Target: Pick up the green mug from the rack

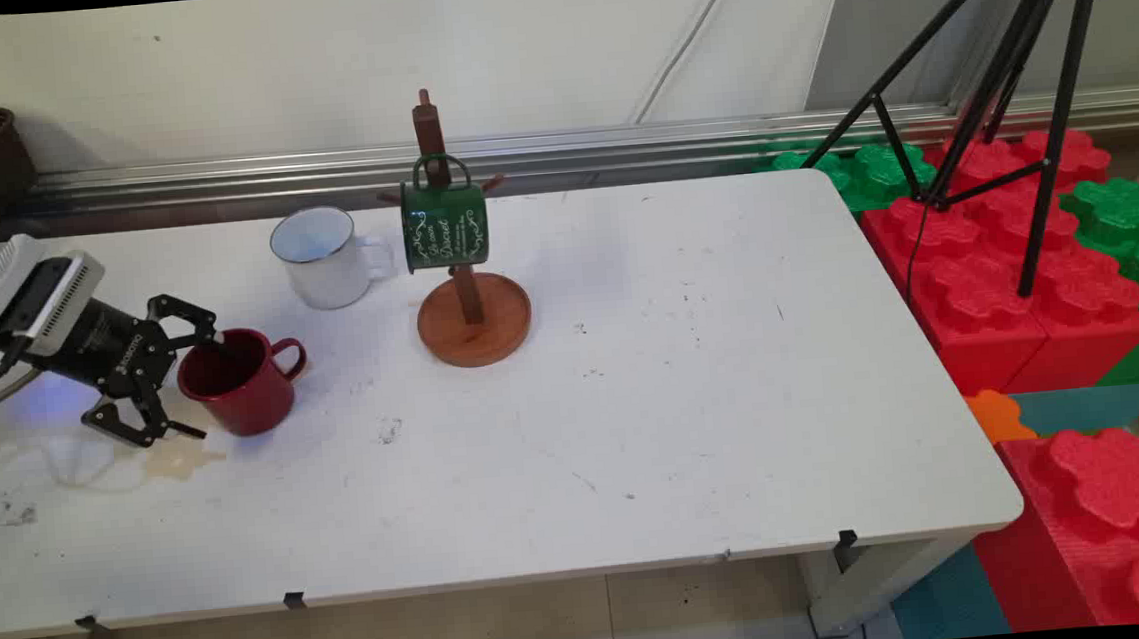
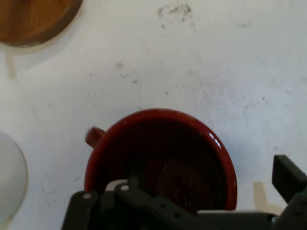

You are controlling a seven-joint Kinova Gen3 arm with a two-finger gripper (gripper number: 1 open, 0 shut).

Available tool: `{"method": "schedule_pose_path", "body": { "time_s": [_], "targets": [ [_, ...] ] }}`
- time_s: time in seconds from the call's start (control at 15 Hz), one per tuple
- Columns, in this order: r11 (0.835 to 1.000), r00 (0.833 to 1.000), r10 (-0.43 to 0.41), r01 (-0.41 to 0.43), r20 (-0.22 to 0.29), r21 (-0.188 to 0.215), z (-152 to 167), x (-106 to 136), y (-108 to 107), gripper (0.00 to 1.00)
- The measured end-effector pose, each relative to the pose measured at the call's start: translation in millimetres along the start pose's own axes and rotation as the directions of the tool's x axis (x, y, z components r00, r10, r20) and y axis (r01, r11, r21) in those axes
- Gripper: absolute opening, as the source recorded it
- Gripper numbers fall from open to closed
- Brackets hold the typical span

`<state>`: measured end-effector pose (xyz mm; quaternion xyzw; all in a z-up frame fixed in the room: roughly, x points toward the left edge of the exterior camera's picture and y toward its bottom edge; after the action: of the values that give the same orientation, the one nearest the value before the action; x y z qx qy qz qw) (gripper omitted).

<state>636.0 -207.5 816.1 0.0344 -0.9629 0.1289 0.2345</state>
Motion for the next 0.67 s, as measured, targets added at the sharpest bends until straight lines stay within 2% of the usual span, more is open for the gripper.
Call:
{"method": "schedule_pose_path", "body": {
  "time_s": [0.27,0.67],
  "targets": [
    [1.000,1.000,-0.008,0.008,-0.020,0.006,-7.3,4.3,-1.9,1.00],
    [0.998,0.995,-0.061,0.062,-0.082,0.005,-39.1,4.8,1.3,1.00]
  ]
}}
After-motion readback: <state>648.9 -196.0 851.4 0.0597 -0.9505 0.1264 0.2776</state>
